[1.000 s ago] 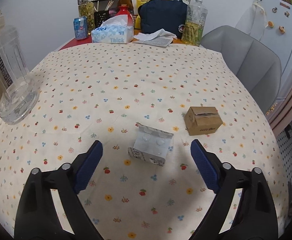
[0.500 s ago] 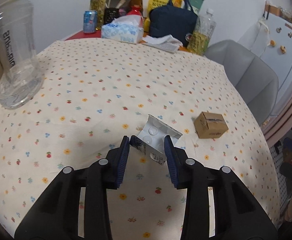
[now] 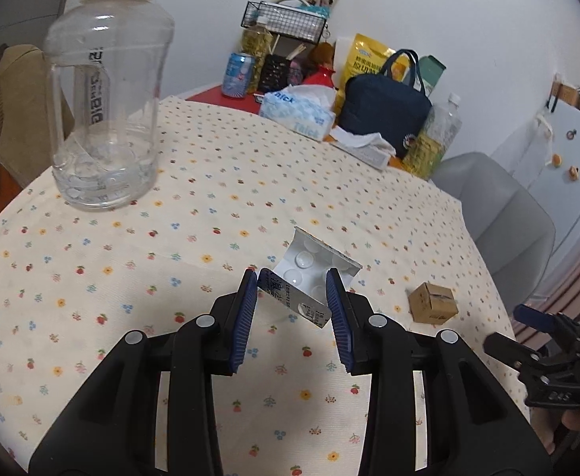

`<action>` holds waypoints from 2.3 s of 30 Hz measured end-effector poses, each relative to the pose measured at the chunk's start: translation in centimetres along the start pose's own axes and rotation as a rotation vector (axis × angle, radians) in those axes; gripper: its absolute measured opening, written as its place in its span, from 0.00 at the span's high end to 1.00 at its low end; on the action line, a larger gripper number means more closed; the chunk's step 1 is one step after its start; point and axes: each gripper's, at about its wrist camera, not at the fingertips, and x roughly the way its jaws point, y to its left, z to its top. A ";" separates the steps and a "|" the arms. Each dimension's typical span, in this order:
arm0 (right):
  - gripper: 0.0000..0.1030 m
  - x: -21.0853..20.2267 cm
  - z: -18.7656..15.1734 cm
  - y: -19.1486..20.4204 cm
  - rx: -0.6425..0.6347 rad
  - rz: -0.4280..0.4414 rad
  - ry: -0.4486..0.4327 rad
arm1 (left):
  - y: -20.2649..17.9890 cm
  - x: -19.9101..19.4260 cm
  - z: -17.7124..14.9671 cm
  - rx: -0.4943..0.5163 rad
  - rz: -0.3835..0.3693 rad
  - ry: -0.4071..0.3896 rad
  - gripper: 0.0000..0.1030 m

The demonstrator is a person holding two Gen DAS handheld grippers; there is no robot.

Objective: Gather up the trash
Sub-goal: 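Grasp the white blister pack with the left gripper while the right gripper grasps the cardboard box, then carry both held items over the wastebasket and open the right gripper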

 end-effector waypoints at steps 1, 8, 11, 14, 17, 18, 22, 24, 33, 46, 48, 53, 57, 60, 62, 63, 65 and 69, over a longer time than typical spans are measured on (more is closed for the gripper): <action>0.10 0.3 0.3 0.2 0.000 0.000 -0.001 | 0.2 -0.3 0.0 -0.007 -0.001 0.000 0.65; 0.15 3.4 2.3 1.1 0.023 -0.001 0.034 | 2.7 -1.9 -0.3 -0.052 0.017 -0.010 0.65; 0.15 4.7 2.8 1.6 0.028 -0.001 0.047 | 3.9 -2.0 -0.3 -0.079 0.036 -0.011 0.65; 0.15 5.9 3.1 2.1 0.037 -0.003 0.061 | 4.7 -2.1 -0.3 -0.095 0.044 -0.009 0.65; 0.51 7.2 3.0 2.5 0.029 0.019 0.105 | 4.7 -2.1 -0.3 -0.093 0.043 -0.006 0.65; 0.52 7.4 2.9 2.6 0.033 0.028 0.122 | 4.5 -2.1 -0.4 -0.090 0.041 -0.006 0.65; 0.52 5.1 2.2 2.7 0.020 0.031 0.065 | 3.5 -2.6 -0.3 -0.070 0.028 -0.012 0.65; 0.52 3.7 1.9 2.4 0.036 0.053 0.051 | 3.1 -2.9 -0.3 -0.065 0.019 -0.015 0.65; 0.52 -3.4 -0.5 0.2 0.097 0.087 -0.062 | -1.7 -4.4 -0.8 0.003 -0.067 -0.024 0.65; 0.52 -11.3 -6.8 -6.7 0.248 0.085 -0.183 | -12.3 -4.8 -3.4 0.159 -0.201 0.021 0.65; 0.51 -11.9 -7.6 -8.1 0.271 0.072 -0.191 | -13.9 -4.6 -3.8 0.181 -0.215 0.033 0.65; 0.51 -13.6 -9.9 -12.0 0.331 0.038 -0.210 | -18.2 -4.1 -5.0 0.252 -0.249 0.061 0.65; 0.51 -14.6 -12.0 -15.5 0.392 -0.001 -0.218 | -21.8 -3.1 -6.1 0.306 -0.273 0.097 0.65; 0.51 -15.2 -13.3 -17.7 0.427 -0.027 -0.223 | -23.9 -2.6 -6.9 0.339 -0.285 0.117 0.65; 0.51 -15.7 -14.5 -19.6 0.456 -0.045 -0.222 | -25.5 -2.3 -7.4 0.361 -0.295 0.129 0.65; 0.51 -15.8 -14.9 -20.1 0.465 -0.051 -0.222 | -26.2 -2.2 -7.7 0.370 -0.298 0.134 0.65; 0.51 -16.2 -15.9 -21.8 0.492 -0.066 -0.223 | -27.9 -1.9 -8.5 0.393 -0.307 0.147 0.65; 0.51 -16.7 -17.9 -24.4 0.531 -0.079 -0.221 | -30.8 -1.2 -10.0 0.433 -0.319 0.180 0.65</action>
